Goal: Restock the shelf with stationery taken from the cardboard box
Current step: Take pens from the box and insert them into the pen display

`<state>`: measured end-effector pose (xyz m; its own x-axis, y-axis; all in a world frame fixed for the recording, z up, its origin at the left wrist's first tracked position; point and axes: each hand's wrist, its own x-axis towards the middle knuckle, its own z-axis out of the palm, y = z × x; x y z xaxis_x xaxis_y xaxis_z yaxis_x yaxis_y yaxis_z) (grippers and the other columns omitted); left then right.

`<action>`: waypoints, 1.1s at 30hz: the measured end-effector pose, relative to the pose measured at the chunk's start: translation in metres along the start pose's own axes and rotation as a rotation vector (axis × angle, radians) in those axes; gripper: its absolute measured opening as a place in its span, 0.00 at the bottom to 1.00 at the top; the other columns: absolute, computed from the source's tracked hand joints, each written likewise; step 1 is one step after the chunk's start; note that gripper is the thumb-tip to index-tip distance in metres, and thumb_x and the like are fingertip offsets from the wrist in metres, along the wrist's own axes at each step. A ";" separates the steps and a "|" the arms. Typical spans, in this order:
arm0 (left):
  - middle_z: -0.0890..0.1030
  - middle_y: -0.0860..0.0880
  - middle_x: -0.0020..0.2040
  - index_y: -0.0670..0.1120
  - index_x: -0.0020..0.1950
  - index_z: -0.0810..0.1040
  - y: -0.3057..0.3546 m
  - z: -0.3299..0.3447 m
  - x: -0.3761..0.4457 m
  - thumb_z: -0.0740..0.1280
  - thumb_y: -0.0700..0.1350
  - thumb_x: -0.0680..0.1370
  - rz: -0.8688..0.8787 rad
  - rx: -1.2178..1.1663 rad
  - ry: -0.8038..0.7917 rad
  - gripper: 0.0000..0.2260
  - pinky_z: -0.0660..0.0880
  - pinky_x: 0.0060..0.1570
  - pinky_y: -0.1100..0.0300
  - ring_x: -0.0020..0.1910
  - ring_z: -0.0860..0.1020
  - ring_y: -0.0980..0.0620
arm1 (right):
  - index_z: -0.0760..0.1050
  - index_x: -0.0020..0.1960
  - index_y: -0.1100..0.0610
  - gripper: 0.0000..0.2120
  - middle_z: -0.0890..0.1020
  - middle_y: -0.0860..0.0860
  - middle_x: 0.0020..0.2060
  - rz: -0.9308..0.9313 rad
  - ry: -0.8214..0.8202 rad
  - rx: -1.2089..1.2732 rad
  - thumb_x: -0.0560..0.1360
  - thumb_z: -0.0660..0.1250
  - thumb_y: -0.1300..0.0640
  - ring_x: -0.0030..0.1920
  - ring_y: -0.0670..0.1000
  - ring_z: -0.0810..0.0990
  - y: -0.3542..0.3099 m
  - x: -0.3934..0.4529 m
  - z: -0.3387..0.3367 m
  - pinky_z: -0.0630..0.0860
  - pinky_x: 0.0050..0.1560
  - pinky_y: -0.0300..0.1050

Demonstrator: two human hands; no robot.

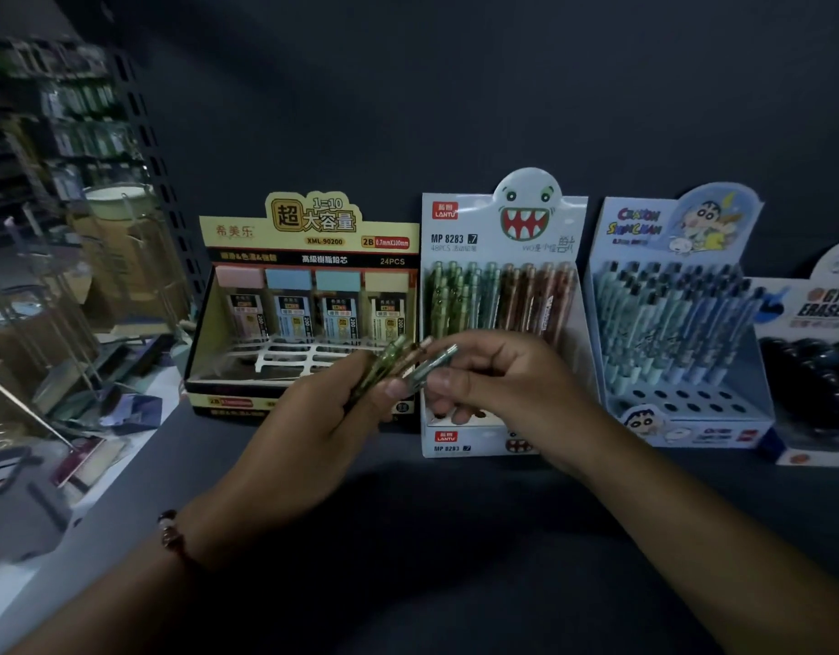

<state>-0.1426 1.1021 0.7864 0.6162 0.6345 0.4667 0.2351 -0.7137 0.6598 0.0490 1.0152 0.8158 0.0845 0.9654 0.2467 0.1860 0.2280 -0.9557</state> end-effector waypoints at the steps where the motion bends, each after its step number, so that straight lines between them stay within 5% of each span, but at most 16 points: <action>1: 0.79 0.51 0.36 0.52 0.44 0.73 -0.002 0.000 0.000 0.54 0.70 0.77 0.006 0.015 0.015 0.22 0.75 0.34 0.44 0.35 0.78 0.50 | 0.82 0.53 0.53 0.13 0.86 0.51 0.39 -0.007 0.012 0.008 0.69 0.71 0.54 0.39 0.49 0.84 -0.001 0.000 -0.003 0.78 0.38 0.39; 10: 0.75 0.55 0.34 0.55 0.42 0.71 0.002 0.001 0.001 0.58 0.63 0.77 0.069 0.211 0.057 0.13 0.71 0.30 0.51 0.33 0.74 0.55 | 0.84 0.44 0.52 0.12 0.84 0.51 0.38 -0.089 0.293 0.144 0.64 0.72 0.46 0.40 0.54 0.78 -0.019 0.002 -0.040 0.74 0.34 0.45; 15: 0.82 0.57 0.45 0.55 0.57 0.73 0.013 0.009 -0.001 0.54 0.64 0.80 0.290 0.518 0.026 0.17 0.71 0.30 0.65 0.36 0.79 0.58 | 0.79 0.42 0.55 0.11 0.85 0.52 0.40 -0.151 0.443 0.175 0.66 0.71 0.47 0.39 0.45 0.81 -0.030 0.001 -0.053 0.75 0.32 0.37; 18: 0.81 0.57 0.49 0.53 0.62 0.72 0.019 0.011 -0.005 0.50 0.66 0.81 0.330 0.520 -0.061 0.22 0.75 0.32 0.62 0.39 0.80 0.57 | 0.78 0.41 0.53 0.08 0.84 0.59 0.43 -0.186 0.540 0.113 0.71 0.71 0.49 0.41 0.47 0.80 -0.030 0.000 -0.058 0.76 0.35 0.38; 22: 0.80 0.57 0.51 0.52 0.64 0.73 0.022 0.015 -0.007 0.48 0.60 0.83 0.366 0.535 -0.093 0.20 0.72 0.33 0.64 0.39 0.79 0.58 | 0.77 0.45 0.50 0.04 0.84 0.47 0.37 -0.234 0.670 -0.038 0.75 0.71 0.51 0.38 0.41 0.81 -0.025 0.000 -0.061 0.78 0.35 0.38; 25: 0.81 0.56 0.49 0.52 0.63 0.73 0.023 0.018 -0.005 0.50 0.61 0.83 0.388 0.583 -0.075 0.19 0.72 0.33 0.64 0.39 0.79 0.57 | 0.78 0.47 0.45 0.04 0.85 0.49 0.41 -0.251 0.686 -0.186 0.74 0.72 0.49 0.42 0.45 0.83 -0.018 0.002 -0.061 0.81 0.42 0.44; 33: 0.80 0.55 0.48 0.53 0.67 0.74 0.022 0.018 -0.004 0.52 0.62 0.82 0.426 0.593 -0.076 0.21 0.76 0.31 0.62 0.39 0.79 0.56 | 0.77 0.54 0.46 0.12 0.82 0.42 0.41 -0.243 0.603 -0.270 0.73 0.74 0.54 0.44 0.37 0.81 -0.005 0.008 -0.056 0.77 0.46 0.30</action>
<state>-0.1265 1.0781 0.7887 0.7902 0.2592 0.5554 0.3173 -0.9483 -0.0090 0.1039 1.0147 0.8318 0.5231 0.6344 0.5690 0.4985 0.3138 -0.8081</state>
